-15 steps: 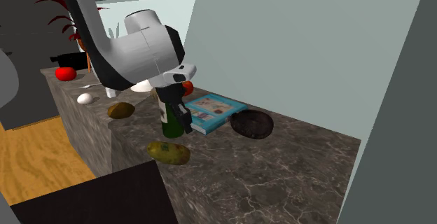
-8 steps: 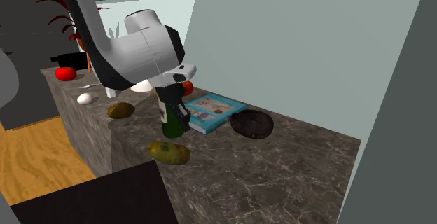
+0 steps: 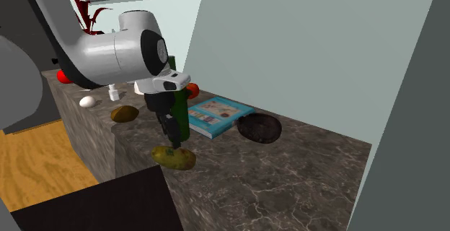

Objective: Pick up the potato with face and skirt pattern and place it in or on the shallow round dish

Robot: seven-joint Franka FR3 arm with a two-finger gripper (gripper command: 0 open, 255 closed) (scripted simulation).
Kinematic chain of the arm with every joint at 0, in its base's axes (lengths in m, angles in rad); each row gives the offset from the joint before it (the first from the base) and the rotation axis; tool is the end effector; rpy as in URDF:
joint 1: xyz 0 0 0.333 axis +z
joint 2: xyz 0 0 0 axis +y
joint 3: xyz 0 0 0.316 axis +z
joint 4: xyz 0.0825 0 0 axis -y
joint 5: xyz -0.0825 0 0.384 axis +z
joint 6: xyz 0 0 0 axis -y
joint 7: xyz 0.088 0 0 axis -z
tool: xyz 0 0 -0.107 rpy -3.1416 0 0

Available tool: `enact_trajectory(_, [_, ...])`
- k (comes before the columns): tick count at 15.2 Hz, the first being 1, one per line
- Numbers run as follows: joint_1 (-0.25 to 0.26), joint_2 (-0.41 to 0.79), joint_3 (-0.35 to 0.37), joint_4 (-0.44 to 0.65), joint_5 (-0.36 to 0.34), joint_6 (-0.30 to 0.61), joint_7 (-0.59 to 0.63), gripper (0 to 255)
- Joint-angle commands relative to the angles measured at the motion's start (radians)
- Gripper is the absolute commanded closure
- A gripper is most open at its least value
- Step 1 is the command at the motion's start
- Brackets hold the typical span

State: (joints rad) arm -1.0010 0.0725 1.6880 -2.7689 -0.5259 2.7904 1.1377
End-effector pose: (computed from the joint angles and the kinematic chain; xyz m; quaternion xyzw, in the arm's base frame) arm 0.2775 0.2682 0.2193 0.9978 0.0197 0.0603 0.0173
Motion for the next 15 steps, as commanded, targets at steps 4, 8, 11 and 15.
enact_trajectory(4, [0.064,0.015,-0.033,-0.033,0.072,-0.013,-0.006,0])
enact_trajectory(8, [0.617,0.091,-0.640,-0.004,-0.157,0.014,0.159,0])
enact_trajectory(11, [0.686,0.134,-0.731,0.013,-0.260,0.014,0.233,0])
enact_trajectory(15, [0.686,0.134,-0.731,0.013,-0.260,0.014,0.233,0])
